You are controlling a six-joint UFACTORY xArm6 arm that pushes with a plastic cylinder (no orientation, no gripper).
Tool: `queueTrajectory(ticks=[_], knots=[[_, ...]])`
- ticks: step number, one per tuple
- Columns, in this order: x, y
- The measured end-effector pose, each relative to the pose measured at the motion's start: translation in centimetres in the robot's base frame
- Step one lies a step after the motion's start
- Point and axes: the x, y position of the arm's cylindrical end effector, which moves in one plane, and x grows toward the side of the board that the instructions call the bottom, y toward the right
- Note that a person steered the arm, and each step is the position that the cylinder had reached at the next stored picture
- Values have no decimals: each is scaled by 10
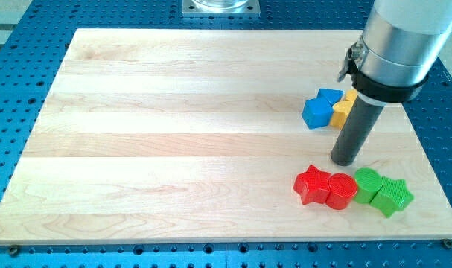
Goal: Move the green blocks to the top right of the red circle
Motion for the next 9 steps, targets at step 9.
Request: queueTrajectory(ticks=[9], knots=[[110, 72]])
